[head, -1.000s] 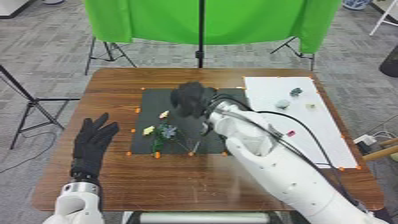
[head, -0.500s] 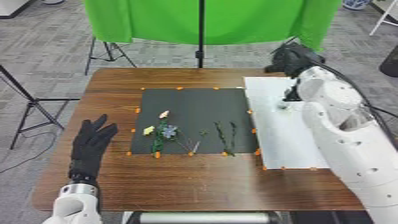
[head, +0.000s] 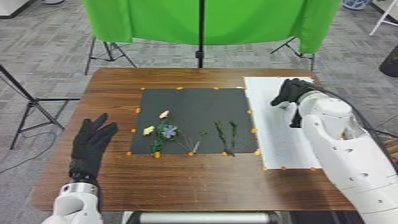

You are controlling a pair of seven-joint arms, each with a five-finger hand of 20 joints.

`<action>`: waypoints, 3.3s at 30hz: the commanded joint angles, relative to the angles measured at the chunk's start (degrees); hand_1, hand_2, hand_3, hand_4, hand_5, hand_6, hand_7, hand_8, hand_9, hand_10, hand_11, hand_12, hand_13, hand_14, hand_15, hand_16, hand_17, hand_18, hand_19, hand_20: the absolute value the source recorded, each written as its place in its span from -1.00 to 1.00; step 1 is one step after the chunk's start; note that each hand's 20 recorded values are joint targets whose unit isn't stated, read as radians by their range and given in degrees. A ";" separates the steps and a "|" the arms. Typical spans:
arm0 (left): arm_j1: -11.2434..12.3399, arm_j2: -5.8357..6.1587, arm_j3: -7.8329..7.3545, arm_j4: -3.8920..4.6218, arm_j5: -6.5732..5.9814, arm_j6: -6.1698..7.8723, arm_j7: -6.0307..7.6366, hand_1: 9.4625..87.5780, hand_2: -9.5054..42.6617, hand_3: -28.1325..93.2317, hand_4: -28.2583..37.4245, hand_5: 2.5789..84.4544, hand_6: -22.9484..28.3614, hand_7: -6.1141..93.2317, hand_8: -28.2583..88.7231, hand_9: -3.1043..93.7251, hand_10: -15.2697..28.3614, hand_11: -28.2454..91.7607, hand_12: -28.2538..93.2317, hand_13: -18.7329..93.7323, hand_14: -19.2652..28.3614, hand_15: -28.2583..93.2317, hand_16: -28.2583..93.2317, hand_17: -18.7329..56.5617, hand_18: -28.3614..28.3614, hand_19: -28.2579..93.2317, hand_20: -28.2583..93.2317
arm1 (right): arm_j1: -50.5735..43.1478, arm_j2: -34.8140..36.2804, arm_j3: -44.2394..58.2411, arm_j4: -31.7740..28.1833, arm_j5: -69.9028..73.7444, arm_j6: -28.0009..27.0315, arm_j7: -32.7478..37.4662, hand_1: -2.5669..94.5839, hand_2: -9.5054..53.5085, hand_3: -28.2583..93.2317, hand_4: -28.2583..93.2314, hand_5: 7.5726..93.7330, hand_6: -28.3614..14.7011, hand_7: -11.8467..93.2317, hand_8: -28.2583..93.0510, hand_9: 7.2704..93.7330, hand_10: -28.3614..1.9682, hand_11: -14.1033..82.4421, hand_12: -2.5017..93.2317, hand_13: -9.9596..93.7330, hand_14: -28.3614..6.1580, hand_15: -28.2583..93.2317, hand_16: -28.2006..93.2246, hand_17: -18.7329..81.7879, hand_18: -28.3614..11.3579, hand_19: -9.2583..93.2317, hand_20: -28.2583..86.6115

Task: Arrange flowers

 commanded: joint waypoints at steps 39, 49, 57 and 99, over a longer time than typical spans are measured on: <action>0.74 -0.33 -0.27 0.07 0.19 -1.66 -1.73 -0.81 -0.42 0.48 -1.00 -0.12 0.05 -0.76 -0.61 -0.02 0.26 -0.27 -0.28 -0.07 0.44 -0.38 -0.44 -0.46 0.46 -0.42 -0.23 | 3.55 -3.95 -24.36 -9.54 11.90 9.58 -12.63 0.32 -1.00 0.35 -0.75 0.57 0.33 -0.39 -0.39 0.86 0.12 -0.60 -0.22 0.96 0.59 0.50 0.01 0.72 -0.06 1.00 0.54; 0.54 -0.23 -0.27 0.18 0.33 -2.33 -1.81 -0.81 -0.44 0.48 -1.00 -0.12 0.05 -0.76 -0.60 -0.02 0.26 -0.27 -0.28 -0.07 0.44 -0.38 -0.44 -0.46 0.46 -0.42 -0.23 | 3.34 -5.37 -25.65 -8.89 11.26 11.02 -13.66 0.26 -1.00 0.33 -0.75 0.52 0.34 -0.38 -0.41 0.76 0.07 -0.48 -0.33 0.94 0.56 0.50 0.00 0.70 -0.09 1.00 0.55; 0.11 -0.36 -0.14 0.43 0.35 -2.22 -1.63 -0.80 -0.45 0.49 -1.00 -0.12 0.05 -0.76 -0.60 -0.02 0.26 -0.27 -0.28 -0.07 0.44 -0.38 -0.44 -0.47 0.46 -0.42 -0.23 | 3.74 -5.82 -24.74 -8.13 10.33 8.55 -14.54 0.01 -1.00 0.49 -0.79 0.36 0.35 -0.42 -0.54 0.58 -0.02 -0.36 -0.54 0.91 0.55 0.50 -0.01 0.67 -0.11 1.00 0.54; 0.99 -0.67 -0.69 -0.30 0.56 -1.84 -1.92 -0.78 -0.47 0.48 -1.00 -0.12 0.04 -0.76 -0.60 -0.02 0.26 -0.27 -0.28 -0.07 0.44 -0.38 -0.44 -0.47 0.46 -0.42 -0.23 | -4.38 -0.64 6.93 6.17 -7.36 4.63 1.89 -0.22 -1.00 0.48 -0.74 0.18 0.29 -0.54 -0.65 0.40 -0.25 -0.43 -0.53 0.82 0.36 0.49 -0.01 0.57 -0.24 1.00 0.49</action>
